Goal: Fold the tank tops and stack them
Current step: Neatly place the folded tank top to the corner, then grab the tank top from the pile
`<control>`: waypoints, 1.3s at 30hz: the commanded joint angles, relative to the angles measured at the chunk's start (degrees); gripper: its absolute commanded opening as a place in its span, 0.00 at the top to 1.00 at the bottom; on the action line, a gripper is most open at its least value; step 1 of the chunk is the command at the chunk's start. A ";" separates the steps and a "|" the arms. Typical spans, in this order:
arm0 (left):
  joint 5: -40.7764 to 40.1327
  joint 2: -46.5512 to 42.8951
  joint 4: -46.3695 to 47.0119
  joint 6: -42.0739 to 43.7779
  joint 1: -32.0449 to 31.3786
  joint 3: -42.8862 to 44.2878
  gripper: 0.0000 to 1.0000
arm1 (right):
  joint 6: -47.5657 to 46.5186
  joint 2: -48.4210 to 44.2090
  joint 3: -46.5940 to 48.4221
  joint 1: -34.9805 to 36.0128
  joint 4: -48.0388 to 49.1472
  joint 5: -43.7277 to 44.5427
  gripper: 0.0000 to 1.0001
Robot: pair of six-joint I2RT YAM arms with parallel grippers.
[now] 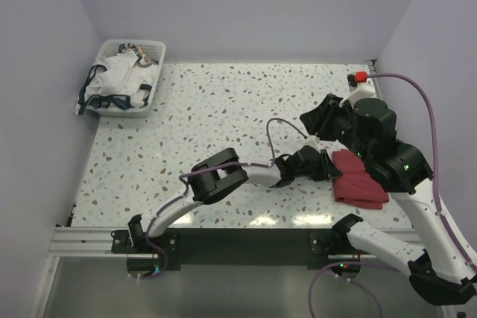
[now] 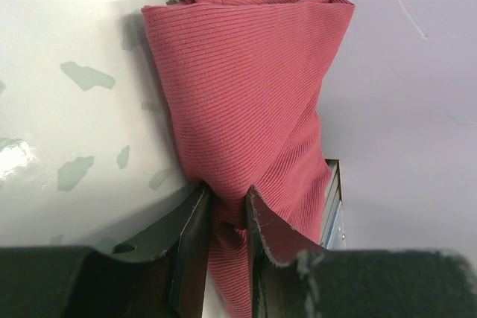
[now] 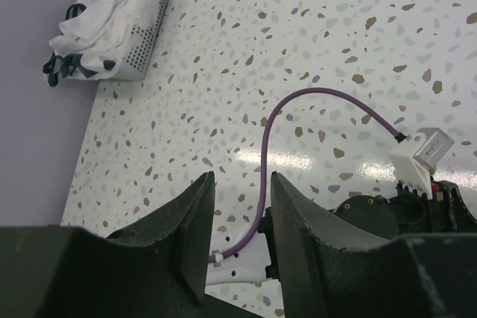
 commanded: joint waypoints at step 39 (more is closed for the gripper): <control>-6.99 -45.32 -0.25 16.55 12.00 -43.57 0.41 | -3.59 3.51 0.01 0.14 3.13 1.03 0.57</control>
